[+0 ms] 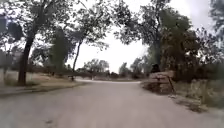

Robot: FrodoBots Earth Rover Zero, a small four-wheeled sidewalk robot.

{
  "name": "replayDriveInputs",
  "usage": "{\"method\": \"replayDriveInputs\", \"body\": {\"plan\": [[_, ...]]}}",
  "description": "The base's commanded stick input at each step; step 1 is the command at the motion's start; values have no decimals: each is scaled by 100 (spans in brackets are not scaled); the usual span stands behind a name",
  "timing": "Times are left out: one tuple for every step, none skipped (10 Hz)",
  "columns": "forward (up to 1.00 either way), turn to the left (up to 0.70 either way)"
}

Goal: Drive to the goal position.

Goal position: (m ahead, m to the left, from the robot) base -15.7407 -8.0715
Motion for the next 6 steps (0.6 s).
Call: {"method": "replayDriveInputs", "body": {"plan": [[100, 1], [100, 1], [100, 1], [100, 1], [100, 1], [100, 1]]}}
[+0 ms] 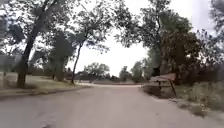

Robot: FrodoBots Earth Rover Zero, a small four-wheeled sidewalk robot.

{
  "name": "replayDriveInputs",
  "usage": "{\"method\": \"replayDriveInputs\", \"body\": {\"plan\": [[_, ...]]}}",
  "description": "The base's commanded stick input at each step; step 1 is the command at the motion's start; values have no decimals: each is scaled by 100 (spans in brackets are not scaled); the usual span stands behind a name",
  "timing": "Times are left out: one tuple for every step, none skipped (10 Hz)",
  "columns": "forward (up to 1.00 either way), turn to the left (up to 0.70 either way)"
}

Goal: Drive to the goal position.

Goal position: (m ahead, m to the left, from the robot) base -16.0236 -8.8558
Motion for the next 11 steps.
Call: {"method": "replayDriveInputs", "body": {"plan": [[100, 1], [100, 1], [100, 1], [65, 1], [16, 12], [7, 41], [0, 70], [0, 99], [0, 100], [0, 100], [0, 100]]}}
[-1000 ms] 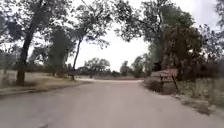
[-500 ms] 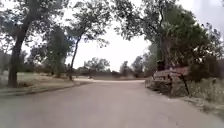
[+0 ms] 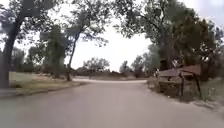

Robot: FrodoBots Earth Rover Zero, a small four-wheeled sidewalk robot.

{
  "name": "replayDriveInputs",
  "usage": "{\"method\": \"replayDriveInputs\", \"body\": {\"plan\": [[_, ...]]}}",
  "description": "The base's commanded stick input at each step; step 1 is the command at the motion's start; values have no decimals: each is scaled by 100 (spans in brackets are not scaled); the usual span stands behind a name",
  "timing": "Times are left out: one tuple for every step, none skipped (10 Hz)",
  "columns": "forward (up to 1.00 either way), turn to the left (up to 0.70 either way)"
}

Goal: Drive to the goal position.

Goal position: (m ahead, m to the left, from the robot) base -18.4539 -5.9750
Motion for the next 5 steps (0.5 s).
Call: {"method": "replayDriveInputs", "body": {"plan": [[0, 100], [0, 100], [0, 100], [0, 100], [0, 100]]}}
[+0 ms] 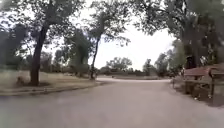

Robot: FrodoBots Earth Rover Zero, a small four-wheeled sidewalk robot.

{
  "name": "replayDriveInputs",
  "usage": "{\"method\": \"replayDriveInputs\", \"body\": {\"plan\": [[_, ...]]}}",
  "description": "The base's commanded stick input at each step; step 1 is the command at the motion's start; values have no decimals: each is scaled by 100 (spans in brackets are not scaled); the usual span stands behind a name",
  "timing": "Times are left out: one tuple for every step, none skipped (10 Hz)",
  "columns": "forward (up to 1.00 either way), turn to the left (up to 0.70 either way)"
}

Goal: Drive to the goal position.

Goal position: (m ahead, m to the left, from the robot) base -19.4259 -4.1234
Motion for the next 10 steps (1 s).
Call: {"method": "replayDriveInputs", "body": {"plan": [[0, 100], [0, 100], [0, 100], [0, 100], [0, 100], [0, 100], [0, 100], [0, 100], [0, 100], [0, 100]]}}
